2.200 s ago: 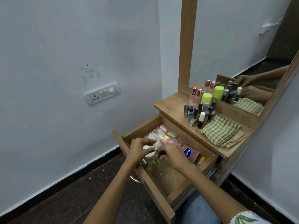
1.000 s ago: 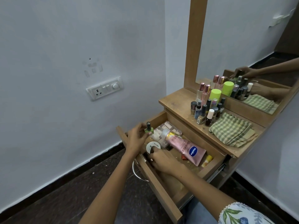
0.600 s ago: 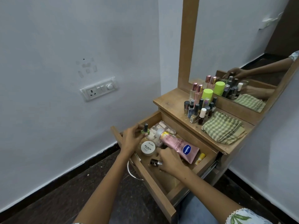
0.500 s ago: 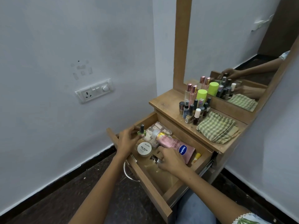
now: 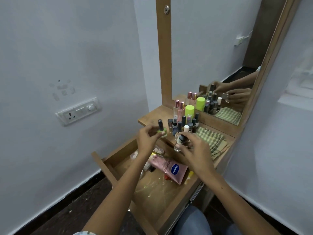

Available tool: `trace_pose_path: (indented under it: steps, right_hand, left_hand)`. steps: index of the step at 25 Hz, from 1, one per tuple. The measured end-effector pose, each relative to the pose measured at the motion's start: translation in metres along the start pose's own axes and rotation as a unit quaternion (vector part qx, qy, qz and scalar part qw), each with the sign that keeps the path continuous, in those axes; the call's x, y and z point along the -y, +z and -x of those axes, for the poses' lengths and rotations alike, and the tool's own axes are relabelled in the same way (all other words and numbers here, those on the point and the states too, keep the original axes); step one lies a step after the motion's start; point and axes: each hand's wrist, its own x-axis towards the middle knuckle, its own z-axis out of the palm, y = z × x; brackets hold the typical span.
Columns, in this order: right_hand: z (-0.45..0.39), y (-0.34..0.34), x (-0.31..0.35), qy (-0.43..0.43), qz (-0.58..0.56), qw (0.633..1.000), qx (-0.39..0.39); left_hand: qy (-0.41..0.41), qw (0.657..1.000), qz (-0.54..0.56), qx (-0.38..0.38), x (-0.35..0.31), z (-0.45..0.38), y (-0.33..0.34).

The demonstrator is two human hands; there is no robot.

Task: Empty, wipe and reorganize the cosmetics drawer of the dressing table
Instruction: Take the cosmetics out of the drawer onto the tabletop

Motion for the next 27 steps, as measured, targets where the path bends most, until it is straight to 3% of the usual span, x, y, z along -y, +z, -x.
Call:
trace_pose_path:
  steps: [5,11,15,20,27]
  right_hand:
    - [-0.002,-0.006,-0.009,0.007,0.009,0.999,-0.037]
    - [-0.018,0.004,-0.014,0.026,0.028,0.997,-0.064]
    - [-0.024,0.015,-0.018,0.021,0.06,0.996,-0.066]
    - [-0.025,0.019,-0.014,0.023,0.185,0.978,-0.09]
    - [-0.022,0.016,-0.015,0.003,0.194,0.975,-0.11]
  left_hand:
    - [0.004,0.999,-0.044,-0.016,0.004,-0.009,0.026]
    - [-0.001,0.999,0.004,-0.054,-0.002,0.006,0.039]
    - [0.016,0.999,-0.008,-0.043,0.004,0.014,0.036]
    - [0.055,0.995,-0.069,-0.04,0.008,0.034,0.021]
    - [0.066,0.987,-0.146,0.013,0.026,0.051,0.005]
